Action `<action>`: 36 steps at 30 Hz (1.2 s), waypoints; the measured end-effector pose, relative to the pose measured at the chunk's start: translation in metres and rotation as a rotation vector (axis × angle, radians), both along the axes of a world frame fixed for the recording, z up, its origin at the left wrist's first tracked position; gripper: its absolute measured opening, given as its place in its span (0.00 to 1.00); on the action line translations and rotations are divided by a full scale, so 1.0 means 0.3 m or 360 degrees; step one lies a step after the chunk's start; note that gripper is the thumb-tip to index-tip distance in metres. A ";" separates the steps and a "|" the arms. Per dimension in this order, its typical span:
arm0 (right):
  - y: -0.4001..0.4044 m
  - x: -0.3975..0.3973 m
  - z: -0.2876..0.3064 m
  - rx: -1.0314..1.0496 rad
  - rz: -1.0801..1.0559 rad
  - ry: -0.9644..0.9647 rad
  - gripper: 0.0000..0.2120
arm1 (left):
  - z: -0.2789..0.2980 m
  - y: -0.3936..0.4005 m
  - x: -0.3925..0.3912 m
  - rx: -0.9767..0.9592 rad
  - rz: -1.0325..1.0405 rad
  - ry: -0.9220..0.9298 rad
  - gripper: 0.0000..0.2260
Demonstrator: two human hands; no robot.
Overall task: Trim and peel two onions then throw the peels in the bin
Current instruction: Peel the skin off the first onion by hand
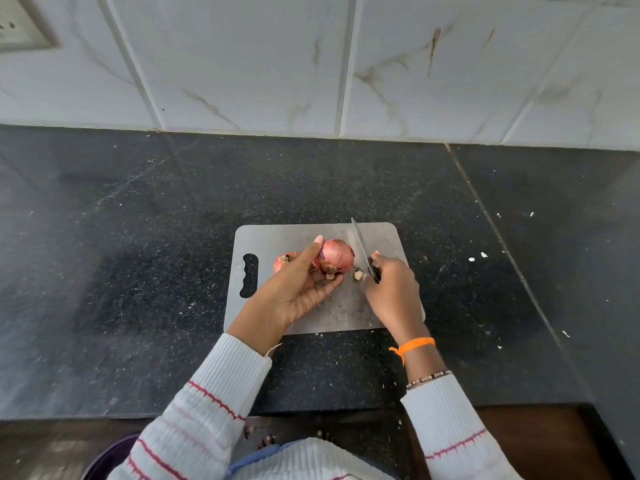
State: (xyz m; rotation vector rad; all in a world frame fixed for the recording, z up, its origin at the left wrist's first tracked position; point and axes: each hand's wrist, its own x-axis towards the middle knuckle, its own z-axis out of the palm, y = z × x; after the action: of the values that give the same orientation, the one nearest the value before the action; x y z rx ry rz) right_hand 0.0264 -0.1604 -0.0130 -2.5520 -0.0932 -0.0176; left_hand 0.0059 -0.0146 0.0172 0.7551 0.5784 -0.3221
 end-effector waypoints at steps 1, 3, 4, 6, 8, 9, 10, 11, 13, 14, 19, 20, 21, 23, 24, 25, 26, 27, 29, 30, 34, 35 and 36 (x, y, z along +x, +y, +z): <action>0.006 0.000 -0.017 -0.0022 -0.0003 -0.0027 0.13 | -0.002 -0.002 -0.003 -0.0002 -0.0003 0.0000 0.17; 0.011 0.003 -0.042 -0.0047 -0.0026 -0.0062 0.13 | -0.001 -0.005 -0.010 -0.0002 -0.0011 -0.0006 0.14; 0.009 0.004 -0.052 -0.0065 -0.0042 -0.0071 0.13 | -0.003 -0.006 -0.013 -0.0004 -0.0010 -0.0009 0.12; -0.001 0.007 -0.069 -0.0095 -0.0073 -0.0079 0.15 | -0.007 -0.008 -0.021 -0.0001 -0.0019 -0.0016 0.11; -0.011 0.009 -0.066 -0.0073 -0.0076 -0.0133 0.16 | -0.013 -0.013 -0.027 0.0027 -0.0035 -0.0025 0.10; -0.012 0.010 -0.056 0.0005 -0.0054 -0.0201 0.15 | -0.015 -0.015 -0.029 0.0043 -0.0036 -0.0033 0.09; -0.011 0.006 -0.038 0.0154 -0.0032 -0.0267 0.13 | -0.014 -0.018 -0.031 0.0054 -0.0033 -0.0041 0.09; -0.004 -0.002 -0.016 0.0355 -0.0019 -0.0306 0.11 | -0.014 -0.021 -0.032 0.0056 -0.0025 -0.0049 0.08; 0.019 -0.031 0.031 0.0765 0.0036 -0.0304 0.08 | -0.009 -0.026 -0.035 0.0043 -0.0012 -0.0068 0.08; 0.035 -0.047 0.046 0.0919 0.0084 -0.0275 0.07 | -0.007 -0.026 -0.036 0.0040 -0.0013 -0.0089 0.08; 0.083 -0.080 0.041 0.1130 0.0174 -0.0181 0.15 | -0.008 -0.024 -0.042 0.0049 0.0000 -0.0147 0.08; 0.081 -0.078 0.038 0.1141 0.0163 -0.0202 0.14 | -0.009 -0.024 -0.046 0.0058 -0.0003 -0.0147 0.08; 0.078 -0.076 0.036 0.1165 0.0155 -0.0215 0.13 | -0.010 -0.023 -0.049 0.0061 -0.0012 -0.0156 0.08; 0.070 -0.075 0.035 0.1229 0.0167 -0.0215 0.12 | -0.010 -0.024 -0.054 0.0058 -0.0028 -0.0183 0.09; 0.068 -0.074 0.034 0.1261 0.0178 -0.0206 0.12 | -0.010 -0.023 -0.056 0.0056 -0.0026 -0.0191 0.09; 0.067 -0.073 0.034 0.1291 0.0185 -0.0198 0.11 | -0.012 -0.023 -0.055 0.0054 -0.0016 -0.0194 0.09; 0.069 -0.074 0.032 0.1322 0.0188 -0.0189 0.10 | -0.014 -0.021 -0.055 0.0052 -0.0004 -0.0198 0.09; 0.070 -0.075 0.029 0.1356 0.0183 -0.0182 0.09 | -0.016 -0.019 -0.055 0.0054 0.0006 -0.0206 0.09; 0.074 -0.076 0.023 0.1430 0.0159 -0.0173 0.06 | -0.020 -0.017 -0.056 0.0069 0.0026 -0.0217 0.09; 0.075 -0.076 0.020 0.1459 0.0147 -0.0169 0.05 | -0.022 -0.018 -0.057 0.0076 0.0038 -0.0216 0.09; 0.084 -0.078 0.015 0.1579 0.0113 -0.0113 0.06 | -0.024 -0.023 -0.061 0.0079 0.0075 -0.0196 0.10; 0.086 -0.079 0.014 0.1622 0.0099 -0.0093 0.06 | -0.023 -0.024 -0.062 0.0085 0.0087 -0.0189 0.10; 0.087 -0.080 0.015 0.1659 0.0084 -0.0073 0.06 | -0.023 -0.025 -0.063 0.0097 0.0098 -0.0187 0.10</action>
State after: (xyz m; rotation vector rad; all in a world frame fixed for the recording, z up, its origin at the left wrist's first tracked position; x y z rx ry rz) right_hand 0.0024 -0.1341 -0.0085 -1.5071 -0.1265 -0.0812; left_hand -0.0131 -0.0220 0.0104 0.8076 0.5010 -0.2024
